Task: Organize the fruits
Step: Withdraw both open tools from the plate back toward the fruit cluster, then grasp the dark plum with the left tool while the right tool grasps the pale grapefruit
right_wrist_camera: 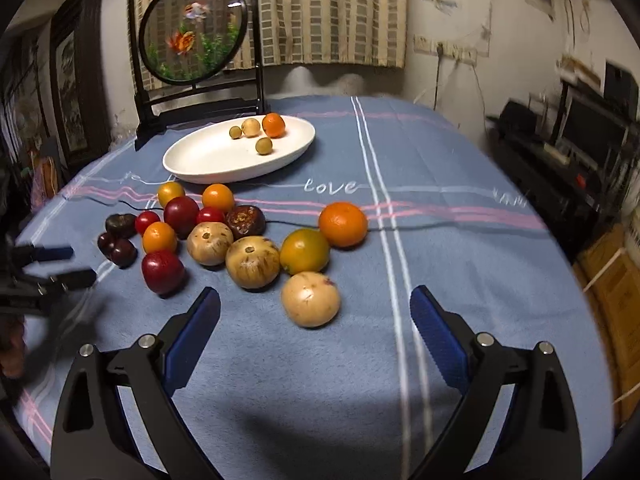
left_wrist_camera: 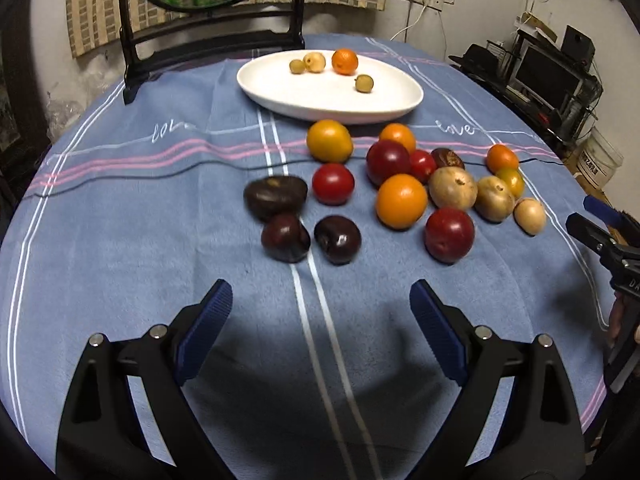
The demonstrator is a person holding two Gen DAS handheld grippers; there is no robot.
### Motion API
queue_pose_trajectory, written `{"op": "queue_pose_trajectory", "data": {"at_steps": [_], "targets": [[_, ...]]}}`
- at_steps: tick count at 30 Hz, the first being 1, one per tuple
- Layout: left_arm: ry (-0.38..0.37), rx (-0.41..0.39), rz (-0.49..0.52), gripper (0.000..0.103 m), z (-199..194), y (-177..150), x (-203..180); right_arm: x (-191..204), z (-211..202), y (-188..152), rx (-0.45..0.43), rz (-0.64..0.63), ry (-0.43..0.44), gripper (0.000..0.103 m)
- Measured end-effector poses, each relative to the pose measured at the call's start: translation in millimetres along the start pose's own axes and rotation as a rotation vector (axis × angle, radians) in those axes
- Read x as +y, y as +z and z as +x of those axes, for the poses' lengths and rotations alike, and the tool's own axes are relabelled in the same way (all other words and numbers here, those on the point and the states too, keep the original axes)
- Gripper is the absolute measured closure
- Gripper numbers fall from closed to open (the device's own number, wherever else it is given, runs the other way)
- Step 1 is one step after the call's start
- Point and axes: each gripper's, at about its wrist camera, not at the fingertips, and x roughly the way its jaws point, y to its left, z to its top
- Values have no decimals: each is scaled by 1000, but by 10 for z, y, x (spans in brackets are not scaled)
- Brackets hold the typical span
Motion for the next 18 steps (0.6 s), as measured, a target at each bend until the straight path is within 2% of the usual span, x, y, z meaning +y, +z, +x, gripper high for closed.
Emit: {"op": "queue_pose_trajectory", "data": {"at_steps": [3,9,13,18], "targets": [[43,-7,10,11,21,-23,-20,-3,73,-41,42,38,25,7],[40,10,-17,11,78,-32,50,7,188,-35,87,64,31,7],[20,20,-47,11,106,-34,103,1,290,-31,138,69,-20,7],[14,38,-49,11,146,-42,96,-25,366,-45,174,86,-13,7]]}}
